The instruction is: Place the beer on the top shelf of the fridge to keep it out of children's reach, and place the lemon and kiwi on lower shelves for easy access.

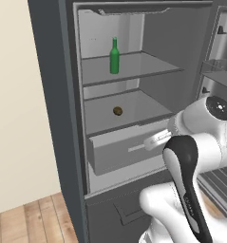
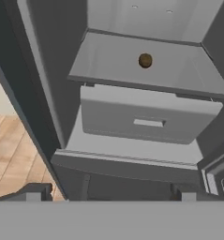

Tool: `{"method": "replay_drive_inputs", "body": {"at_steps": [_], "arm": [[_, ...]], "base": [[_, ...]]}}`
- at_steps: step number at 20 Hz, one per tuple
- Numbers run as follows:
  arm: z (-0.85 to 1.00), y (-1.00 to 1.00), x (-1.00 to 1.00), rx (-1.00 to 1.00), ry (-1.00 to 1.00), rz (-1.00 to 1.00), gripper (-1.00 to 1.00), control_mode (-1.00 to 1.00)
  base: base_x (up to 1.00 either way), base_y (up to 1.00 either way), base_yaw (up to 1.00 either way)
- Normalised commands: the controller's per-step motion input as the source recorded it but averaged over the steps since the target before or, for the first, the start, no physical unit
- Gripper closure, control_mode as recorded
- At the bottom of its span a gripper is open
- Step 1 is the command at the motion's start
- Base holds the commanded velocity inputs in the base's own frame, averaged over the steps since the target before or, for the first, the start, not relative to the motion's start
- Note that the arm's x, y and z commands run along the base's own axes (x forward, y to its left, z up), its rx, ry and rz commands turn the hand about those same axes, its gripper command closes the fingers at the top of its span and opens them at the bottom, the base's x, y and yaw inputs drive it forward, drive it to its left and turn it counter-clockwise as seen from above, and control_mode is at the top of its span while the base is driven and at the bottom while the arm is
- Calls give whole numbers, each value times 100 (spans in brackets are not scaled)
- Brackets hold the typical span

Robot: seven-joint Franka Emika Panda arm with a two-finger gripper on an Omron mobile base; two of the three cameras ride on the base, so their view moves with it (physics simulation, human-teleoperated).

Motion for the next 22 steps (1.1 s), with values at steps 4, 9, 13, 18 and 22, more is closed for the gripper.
{"method": "replay_drive_inputs", "body": {"at_steps": [4,9,13,18,22], "arm": [[0,0,0,0,0,0,-100,100],[0,0,0,0,0,0,-100,100],[0,0,0,0,0,0,-100,100],[0,0,0,0,0,0,-100,100],[0,0,0,0,0,0,-100,100]], "base": [[-94,37,0],[-85,57,-16],[-54,29,-51],[-50,0,-74],[-37,0,-79]]}}
